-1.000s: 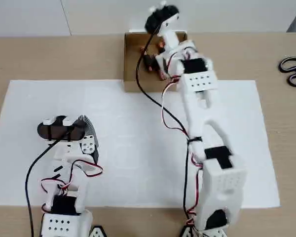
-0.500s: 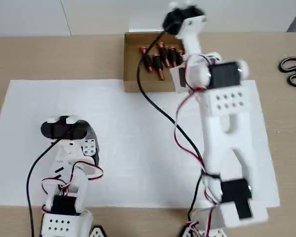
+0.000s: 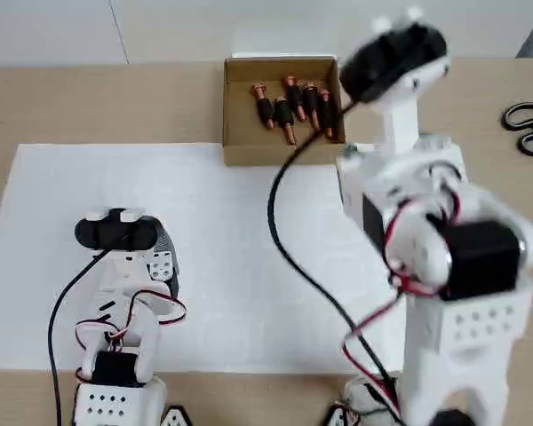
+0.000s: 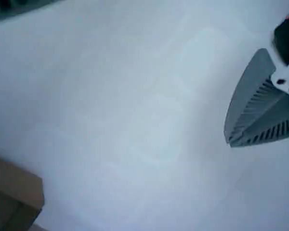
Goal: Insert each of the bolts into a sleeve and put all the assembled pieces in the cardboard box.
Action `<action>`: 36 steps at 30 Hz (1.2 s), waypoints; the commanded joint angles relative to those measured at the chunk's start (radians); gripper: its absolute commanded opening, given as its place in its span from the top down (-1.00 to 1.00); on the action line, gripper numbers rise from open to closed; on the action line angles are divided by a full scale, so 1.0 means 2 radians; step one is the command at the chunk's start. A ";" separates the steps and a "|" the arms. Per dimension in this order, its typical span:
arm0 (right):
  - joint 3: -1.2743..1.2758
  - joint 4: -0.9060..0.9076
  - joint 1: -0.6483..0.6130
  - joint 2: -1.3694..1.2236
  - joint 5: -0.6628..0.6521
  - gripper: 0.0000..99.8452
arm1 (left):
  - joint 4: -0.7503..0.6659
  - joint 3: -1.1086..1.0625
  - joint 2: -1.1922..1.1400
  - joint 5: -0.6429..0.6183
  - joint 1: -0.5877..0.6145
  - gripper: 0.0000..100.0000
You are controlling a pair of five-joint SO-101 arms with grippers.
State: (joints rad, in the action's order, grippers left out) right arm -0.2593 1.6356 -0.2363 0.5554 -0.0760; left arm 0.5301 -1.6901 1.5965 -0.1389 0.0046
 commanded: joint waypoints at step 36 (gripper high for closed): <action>0.970 -0.333 0.005 0.629 -0.124 0.98 | 0.015 0.002 0.005 0.001 -0.003 0.99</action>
State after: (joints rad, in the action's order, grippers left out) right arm 1.6771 0.9636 -0.2363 1.7998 -0.3138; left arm 0.5378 -1.6901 1.5965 -0.1389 0.0046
